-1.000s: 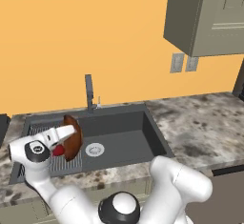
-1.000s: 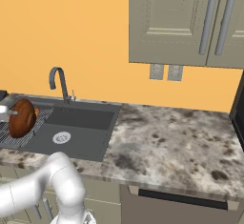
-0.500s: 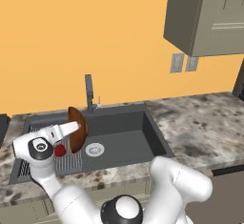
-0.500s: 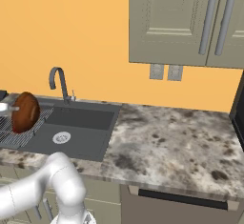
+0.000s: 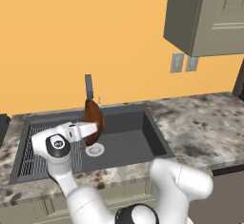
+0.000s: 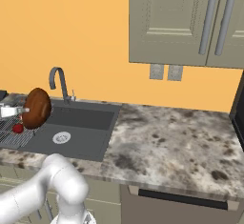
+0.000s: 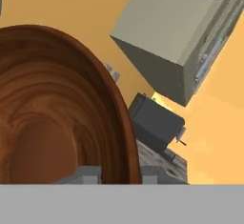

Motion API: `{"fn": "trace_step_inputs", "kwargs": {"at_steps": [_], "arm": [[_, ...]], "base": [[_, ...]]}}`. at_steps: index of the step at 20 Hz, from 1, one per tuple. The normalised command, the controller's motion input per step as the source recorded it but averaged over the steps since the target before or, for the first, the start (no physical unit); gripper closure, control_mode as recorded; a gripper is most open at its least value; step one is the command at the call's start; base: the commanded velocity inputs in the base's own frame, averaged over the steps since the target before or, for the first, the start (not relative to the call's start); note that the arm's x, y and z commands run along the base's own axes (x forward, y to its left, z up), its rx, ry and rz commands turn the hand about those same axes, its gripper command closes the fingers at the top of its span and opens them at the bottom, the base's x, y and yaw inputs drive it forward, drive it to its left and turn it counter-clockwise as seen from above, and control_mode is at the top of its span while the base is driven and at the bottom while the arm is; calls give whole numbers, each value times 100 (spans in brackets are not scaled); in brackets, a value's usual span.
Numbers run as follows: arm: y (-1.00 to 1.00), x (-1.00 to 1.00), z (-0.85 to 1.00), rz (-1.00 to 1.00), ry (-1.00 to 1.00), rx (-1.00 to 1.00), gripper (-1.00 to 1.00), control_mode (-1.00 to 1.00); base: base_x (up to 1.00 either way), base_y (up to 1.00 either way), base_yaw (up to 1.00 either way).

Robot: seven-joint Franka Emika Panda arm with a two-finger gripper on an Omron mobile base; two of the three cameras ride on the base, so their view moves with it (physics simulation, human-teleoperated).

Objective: Dump the tomato and hot dog from the bowl so the bowl can be washed. Place the bowl in the sink after clearing the leftovers.

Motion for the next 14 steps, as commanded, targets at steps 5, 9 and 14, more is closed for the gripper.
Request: {"fn": "trace_step_inputs", "kwargs": {"at_steps": [5, 9, 14], "arm": [[-100, -7, 42, 1, -14, 29, 100, -100], [-99, 0, 57, 0, -3, 43, 100, -100], [-100, -4, 36, 2, 3, 61, 100, -100]], "base": [[0, 0, 0], [0, 0, 0], [0, 0, 0]]}}
